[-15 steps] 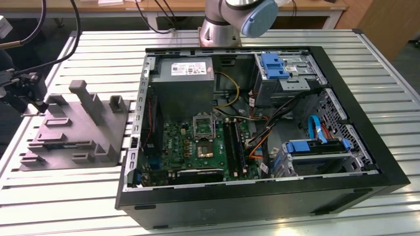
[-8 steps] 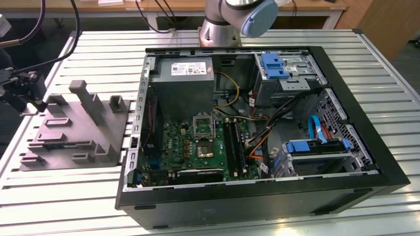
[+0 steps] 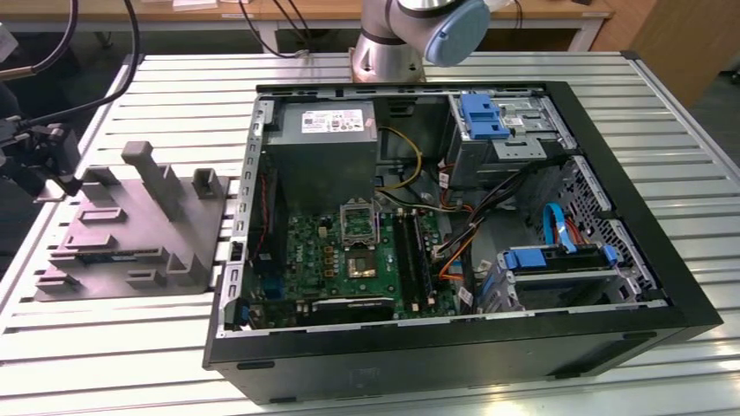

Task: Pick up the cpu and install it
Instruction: 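Pick up the cpu and move it towards the insertion slot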

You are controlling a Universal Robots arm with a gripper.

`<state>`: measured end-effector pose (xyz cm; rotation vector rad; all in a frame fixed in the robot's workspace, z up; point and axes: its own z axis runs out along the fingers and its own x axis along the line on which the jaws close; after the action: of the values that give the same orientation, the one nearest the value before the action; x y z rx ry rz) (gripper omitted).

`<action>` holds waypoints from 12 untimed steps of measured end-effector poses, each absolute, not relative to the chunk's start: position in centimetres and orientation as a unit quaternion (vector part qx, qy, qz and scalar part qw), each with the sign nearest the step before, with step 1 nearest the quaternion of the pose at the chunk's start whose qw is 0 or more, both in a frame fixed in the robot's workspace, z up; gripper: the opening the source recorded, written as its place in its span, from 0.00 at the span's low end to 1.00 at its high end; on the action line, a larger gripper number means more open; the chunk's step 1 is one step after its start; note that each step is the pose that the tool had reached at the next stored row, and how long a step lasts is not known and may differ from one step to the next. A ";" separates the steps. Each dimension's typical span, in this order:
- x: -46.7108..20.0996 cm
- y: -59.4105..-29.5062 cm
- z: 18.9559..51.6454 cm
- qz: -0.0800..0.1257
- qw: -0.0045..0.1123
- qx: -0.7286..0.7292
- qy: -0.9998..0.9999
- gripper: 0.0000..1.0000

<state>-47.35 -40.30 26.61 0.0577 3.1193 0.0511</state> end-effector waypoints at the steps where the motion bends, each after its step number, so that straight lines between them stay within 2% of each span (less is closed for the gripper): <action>1: -47.4 -40.3 26.6 0.016 0.011 0.018 1.000 0.47; 12: -47.4 -40.3 27.0 0.016 0.011 0.019 1.000 0.47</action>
<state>-47.35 -40.30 27.01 0.0577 3.1194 0.0509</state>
